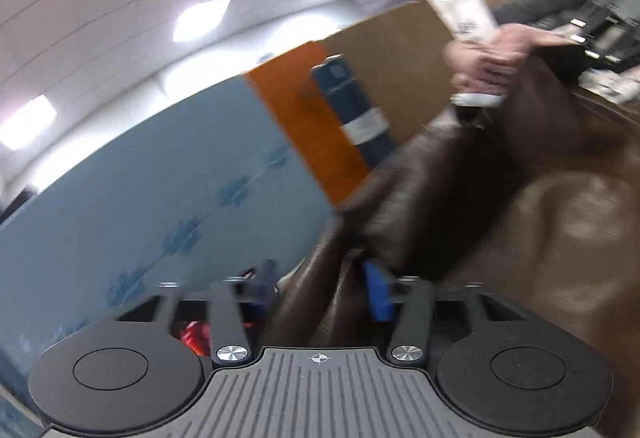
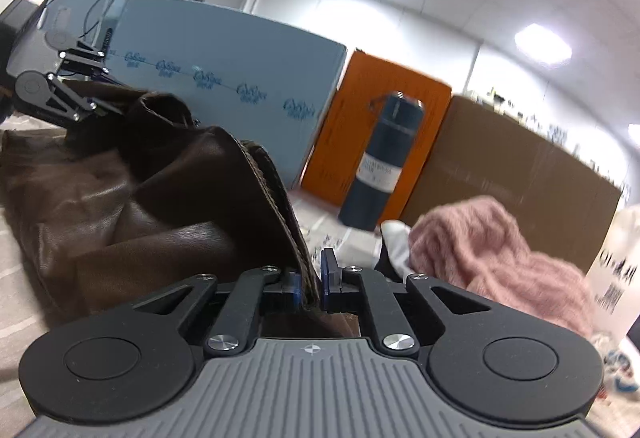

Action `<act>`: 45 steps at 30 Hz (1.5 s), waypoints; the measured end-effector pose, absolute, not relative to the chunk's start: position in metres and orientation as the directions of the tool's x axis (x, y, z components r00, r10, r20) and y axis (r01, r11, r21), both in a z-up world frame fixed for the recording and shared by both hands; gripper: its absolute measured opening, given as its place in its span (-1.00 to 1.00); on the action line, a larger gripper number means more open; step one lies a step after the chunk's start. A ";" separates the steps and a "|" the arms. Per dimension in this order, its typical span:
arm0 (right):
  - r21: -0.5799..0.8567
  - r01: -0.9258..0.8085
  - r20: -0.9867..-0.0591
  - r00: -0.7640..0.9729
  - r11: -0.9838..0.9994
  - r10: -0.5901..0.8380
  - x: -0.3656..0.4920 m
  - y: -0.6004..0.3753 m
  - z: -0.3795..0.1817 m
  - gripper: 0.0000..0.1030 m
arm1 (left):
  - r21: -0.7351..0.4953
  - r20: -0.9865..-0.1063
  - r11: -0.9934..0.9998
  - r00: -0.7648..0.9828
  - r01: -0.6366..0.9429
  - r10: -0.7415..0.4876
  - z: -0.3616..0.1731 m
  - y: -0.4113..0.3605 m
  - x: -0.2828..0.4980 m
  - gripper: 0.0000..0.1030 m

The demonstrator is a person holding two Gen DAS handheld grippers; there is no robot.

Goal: Fold clothes

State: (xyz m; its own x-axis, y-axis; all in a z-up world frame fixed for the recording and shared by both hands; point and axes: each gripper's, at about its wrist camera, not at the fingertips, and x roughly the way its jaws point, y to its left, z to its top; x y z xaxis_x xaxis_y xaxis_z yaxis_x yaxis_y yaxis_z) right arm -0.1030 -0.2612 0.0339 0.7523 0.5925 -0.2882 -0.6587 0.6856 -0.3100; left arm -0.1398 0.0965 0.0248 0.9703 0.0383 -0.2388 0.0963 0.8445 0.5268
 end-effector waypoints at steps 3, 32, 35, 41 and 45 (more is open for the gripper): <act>-0.262 -0.626 -0.294 0.777 0.735 0.557 -0.100 -0.265 0.031 -0.43 | 0.440 -0.207 0.898 0.973 -0.004 0.106 0.034 0.116 -0.140 0.27; 0.436 -0.494 -0.336 0.686 0.752 0.646 -0.103 -0.199 0.033 0.79 | -0.241 -0.458 0.961 0.889 -0.136 0.011 0.022 0.192 -0.213 0.90; 0.442 -0.537 -0.341 0.640 0.718 0.688 -0.102 -0.194 0.027 0.79 | -0.199 -0.478 0.973 0.878 -0.117 0.008 0.020 0.183 -0.210 0.91; 0.418 -0.617 -0.388 0.542 0.667 0.745 -0.105 -0.179 0.021 0.85 | -0.083 -0.549 0.990 0.834 -0.115 0.050 0.010 0.167 -0.200 0.91; 0.394 -0.619 -0.427 0.531 0.679 0.732 -0.107 -0.173 0.018 0.90 | -0.078 -0.555 0.992 0.831 -0.099 0.040 0.007 0.163 -0.199 0.91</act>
